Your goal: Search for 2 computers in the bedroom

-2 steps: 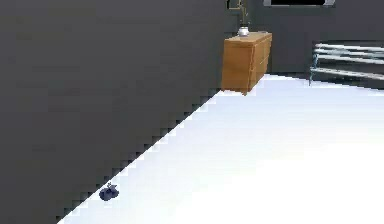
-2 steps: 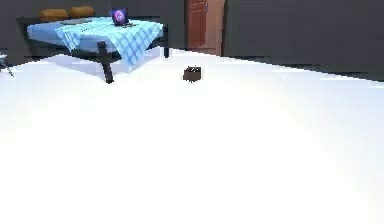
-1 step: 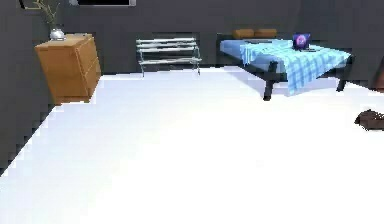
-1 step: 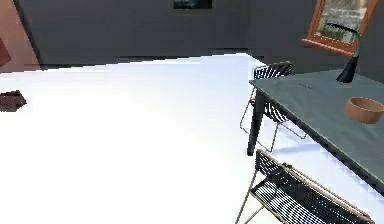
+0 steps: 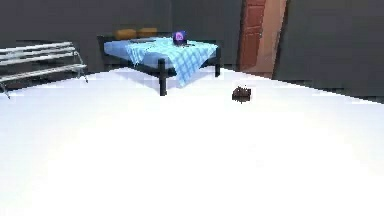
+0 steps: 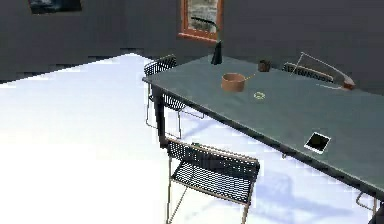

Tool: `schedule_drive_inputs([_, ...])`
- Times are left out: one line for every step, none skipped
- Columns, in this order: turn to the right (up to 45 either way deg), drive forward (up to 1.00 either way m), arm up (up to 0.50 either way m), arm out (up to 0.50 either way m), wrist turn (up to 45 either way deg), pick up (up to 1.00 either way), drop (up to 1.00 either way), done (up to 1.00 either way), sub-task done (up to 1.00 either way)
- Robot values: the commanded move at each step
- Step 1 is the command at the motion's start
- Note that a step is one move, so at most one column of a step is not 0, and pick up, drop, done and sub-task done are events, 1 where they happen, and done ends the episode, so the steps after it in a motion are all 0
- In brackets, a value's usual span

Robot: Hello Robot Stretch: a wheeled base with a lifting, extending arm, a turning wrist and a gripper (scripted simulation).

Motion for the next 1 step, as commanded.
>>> schedule_drive_inputs([0.0,1.0,0.0,0.0,0.0,0.0,0.0,0.0,0.0])
